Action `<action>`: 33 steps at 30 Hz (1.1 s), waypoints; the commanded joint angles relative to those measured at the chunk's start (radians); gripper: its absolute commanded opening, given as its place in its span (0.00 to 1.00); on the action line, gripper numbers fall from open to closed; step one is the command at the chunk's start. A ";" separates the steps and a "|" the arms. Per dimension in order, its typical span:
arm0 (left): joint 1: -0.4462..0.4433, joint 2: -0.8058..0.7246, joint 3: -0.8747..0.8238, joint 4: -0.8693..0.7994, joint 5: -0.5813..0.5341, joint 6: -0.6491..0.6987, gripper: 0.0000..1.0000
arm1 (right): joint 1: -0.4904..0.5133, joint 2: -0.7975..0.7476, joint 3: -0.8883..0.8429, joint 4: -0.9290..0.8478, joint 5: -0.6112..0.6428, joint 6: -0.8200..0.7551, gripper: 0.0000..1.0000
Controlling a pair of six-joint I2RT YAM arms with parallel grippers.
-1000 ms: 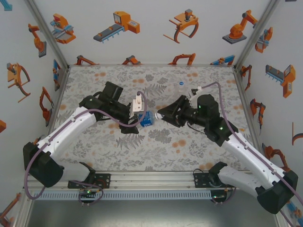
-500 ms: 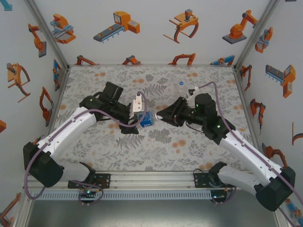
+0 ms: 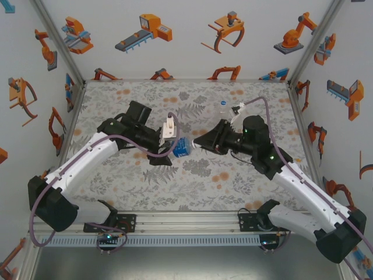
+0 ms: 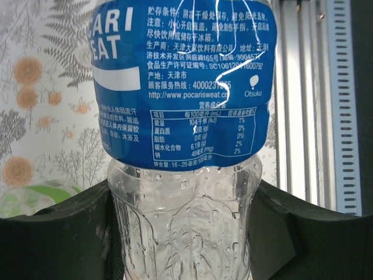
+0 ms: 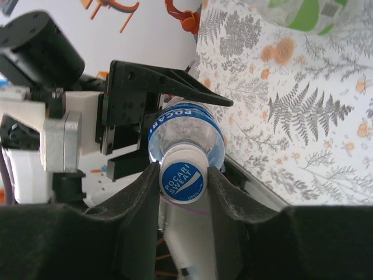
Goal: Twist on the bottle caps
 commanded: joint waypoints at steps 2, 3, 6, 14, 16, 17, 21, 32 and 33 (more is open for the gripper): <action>-0.003 -0.057 0.003 -0.005 0.203 0.027 0.00 | -0.006 -0.061 0.046 0.045 -0.029 -0.316 0.00; -0.004 -0.062 0.005 -0.012 0.235 0.039 0.00 | -0.006 -0.069 0.050 0.056 -0.045 -0.360 0.00; -0.004 -0.070 0.015 -0.034 0.302 0.069 0.00 | -0.005 -0.078 0.064 0.099 -0.124 -0.479 0.00; -0.017 -0.081 0.035 -0.065 0.384 0.097 0.00 | -0.003 -0.081 0.120 0.124 -0.403 -0.899 0.00; -0.025 -0.083 0.041 -0.067 0.388 0.095 0.00 | -0.003 -0.076 0.136 0.110 -0.457 -0.982 0.00; -0.026 -0.083 0.044 -0.067 0.387 0.094 0.00 | -0.003 -0.073 0.140 0.101 -0.482 -1.021 0.00; -0.030 -0.077 0.048 -0.057 0.380 0.058 0.00 | -0.002 -0.058 0.167 0.058 -0.560 -1.120 0.00; -0.043 -0.057 0.051 -0.056 0.424 0.054 0.00 | 0.000 -0.126 0.107 0.101 -0.511 -1.288 0.00; -0.045 -0.055 0.054 -0.056 0.422 0.051 0.00 | 0.000 -0.129 0.103 0.097 -0.511 -1.298 0.00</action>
